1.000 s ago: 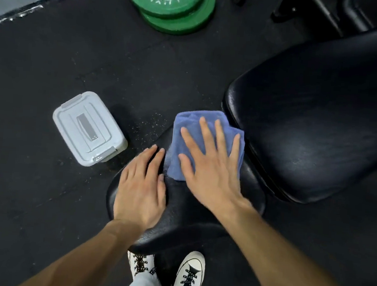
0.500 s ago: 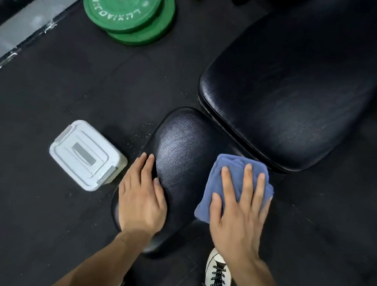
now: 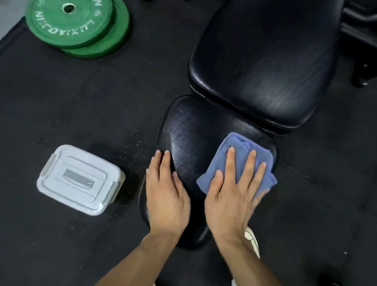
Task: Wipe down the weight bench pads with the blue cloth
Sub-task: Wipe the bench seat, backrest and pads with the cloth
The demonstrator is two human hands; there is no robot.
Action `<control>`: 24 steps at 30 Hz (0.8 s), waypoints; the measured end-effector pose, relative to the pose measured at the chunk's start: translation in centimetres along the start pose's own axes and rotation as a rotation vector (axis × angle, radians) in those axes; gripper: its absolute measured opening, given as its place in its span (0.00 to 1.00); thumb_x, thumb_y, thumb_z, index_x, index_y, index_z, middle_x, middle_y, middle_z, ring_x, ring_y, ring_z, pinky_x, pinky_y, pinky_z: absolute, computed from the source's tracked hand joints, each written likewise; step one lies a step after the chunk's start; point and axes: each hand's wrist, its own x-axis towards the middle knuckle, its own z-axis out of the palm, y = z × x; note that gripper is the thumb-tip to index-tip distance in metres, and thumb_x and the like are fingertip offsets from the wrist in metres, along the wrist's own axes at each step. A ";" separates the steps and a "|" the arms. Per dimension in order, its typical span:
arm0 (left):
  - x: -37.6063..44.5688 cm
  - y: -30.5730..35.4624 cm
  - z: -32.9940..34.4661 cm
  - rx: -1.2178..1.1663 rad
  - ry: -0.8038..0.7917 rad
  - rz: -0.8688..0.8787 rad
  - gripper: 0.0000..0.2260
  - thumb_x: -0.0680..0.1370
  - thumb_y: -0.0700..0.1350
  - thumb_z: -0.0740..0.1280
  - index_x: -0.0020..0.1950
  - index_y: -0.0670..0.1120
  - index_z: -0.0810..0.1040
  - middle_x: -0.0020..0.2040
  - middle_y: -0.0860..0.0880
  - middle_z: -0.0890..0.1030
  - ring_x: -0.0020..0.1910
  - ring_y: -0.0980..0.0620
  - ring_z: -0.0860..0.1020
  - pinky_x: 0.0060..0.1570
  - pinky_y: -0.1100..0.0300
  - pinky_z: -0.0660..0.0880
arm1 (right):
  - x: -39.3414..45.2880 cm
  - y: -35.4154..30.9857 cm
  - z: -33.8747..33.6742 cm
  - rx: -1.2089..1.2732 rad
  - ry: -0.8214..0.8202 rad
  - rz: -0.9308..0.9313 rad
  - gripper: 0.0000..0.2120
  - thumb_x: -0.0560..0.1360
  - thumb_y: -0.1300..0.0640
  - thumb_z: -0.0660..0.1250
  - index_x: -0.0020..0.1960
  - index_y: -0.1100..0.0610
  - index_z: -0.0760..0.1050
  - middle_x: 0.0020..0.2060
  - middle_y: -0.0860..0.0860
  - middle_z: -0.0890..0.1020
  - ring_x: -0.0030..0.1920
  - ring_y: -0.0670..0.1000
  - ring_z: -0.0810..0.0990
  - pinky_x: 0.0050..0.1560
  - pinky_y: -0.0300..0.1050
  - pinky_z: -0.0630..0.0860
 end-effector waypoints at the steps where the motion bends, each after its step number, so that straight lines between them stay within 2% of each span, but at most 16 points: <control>1: 0.1 -0.3 -0.7 -0.040 -0.034 0.002 0.21 0.85 0.39 0.58 0.79 0.45 0.66 0.81 0.49 0.63 0.80 0.51 0.63 0.78 0.50 0.63 | -1.4 -0.5 0.5 0.010 0.002 0.012 0.27 0.84 0.45 0.48 0.83 0.45 0.56 0.84 0.54 0.51 0.83 0.60 0.45 0.76 0.74 0.55; 4: 0.7 -1.4 -2.9 -0.121 -0.128 0.033 0.21 0.85 0.37 0.57 0.78 0.46 0.69 0.80 0.52 0.64 0.78 0.59 0.63 0.73 0.74 0.58 | -5.3 -1.7 1.4 0.030 0.008 0.041 0.27 0.85 0.46 0.51 0.83 0.46 0.56 0.84 0.55 0.51 0.84 0.60 0.45 0.77 0.70 0.59; 5: 0.9 -1.8 -3.5 -0.133 -0.143 0.047 0.20 0.85 0.37 0.57 0.77 0.45 0.70 0.79 0.52 0.66 0.76 0.62 0.64 0.70 0.79 0.56 | -6.6 -2.2 1.5 0.030 0.005 0.048 0.27 0.84 0.46 0.51 0.83 0.46 0.56 0.84 0.55 0.51 0.83 0.60 0.45 0.76 0.69 0.61; 7: 1.4 -2.6 -4.3 -0.142 -0.154 0.050 0.19 0.85 0.38 0.57 0.76 0.45 0.71 0.77 0.51 0.69 0.73 0.64 0.65 0.67 0.81 0.56 | -9.0 -3.1 1.7 0.004 -0.028 0.048 0.28 0.84 0.46 0.52 0.83 0.46 0.54 0.84 0.55 0.50 0.83 0.60 0.46 0.74 0.68 0.66; 10: 1.9 -3.4 -4.4 -0.162 -0.142 -0.049 0.19 0.86 0.42 0.57 0.77 0.46 0.70 0.77 0.51 0.70 0.74 0.60 0.66 0.68 0.79 0.56 | -11.7 -3.9 1.9 -0.080 -0.078 -0.055 0.30 0.82 0.47 0.53 0.83 0.46 0.54 0.84 0.55 0.52 0.83 0.62 0.50 0.73 0.69 0.67; 13: 1.5 -3.1 -4.1 -0.247 -0.145 -0.187 0.19 0.86 0.45 0.56 0.77 0.48 0.70 0.77 0.53 0.71 0.75 0.58 0.67 0.71 0.69 0.59 | -11.1 -3.5 1.8 -0.158 -0.114 -0.164 0.28 0.83 0.46 0.51 0.83 0.46 0.56 0.83 0.55 0.54 0.83 0.61 0.52 0.73 0.70 0.64; 18: 1.6 -2.7 -4.4 -0.457 -0.086 -0.355 0.17 0.86 0.43 0.57 0.73 0.51 0.76 0.71 0.58 0.76 0.69 0.64 0.71 0.65 0.74 0.63 | -5.4 -4.4 1.0 -0.196 -0.170 -0.339 0.29 0.82 0.46 0.52 0.83 0.45 0.56 0.84 0.53 0.53 0.84 0.58 0.49 0.75 0.72 0.59; 22: 2.3 -3.0 -5.4 -0.654 -0.078 -0.502 0.16 0.85 0.41 0.59 0.67 0.51 0.81 0.64 0.59 0.82 0.65 0.65 0.77 0.71 0.62 0.71 | 1.3 -6.9 1.3 -0.251 -0.205 -0.497 0.27 0.83 0.45 0.49 0.82 0.46 0.59 0.84 0.53 0.54 0.84 0.58 0.47 0.77 0.69 0.57; 24: 2.6 -3.1 -5.7 -0.723 -0.088 -0.555 0.16 0.85 0.40 0.59 0.65 0.51 0.83 0.61 0.58 0.84 0.63 0.65 0.79 0.70 0.61 0.72 | 4.5 -8.6 1.6 -0.307 -0.207 -0.584 0.27 0.83 0.44 0.48 0.82 0.45 0.59 0.84 0.53 0.55 0.84 0.58 0.47 0.77 0.68 0.55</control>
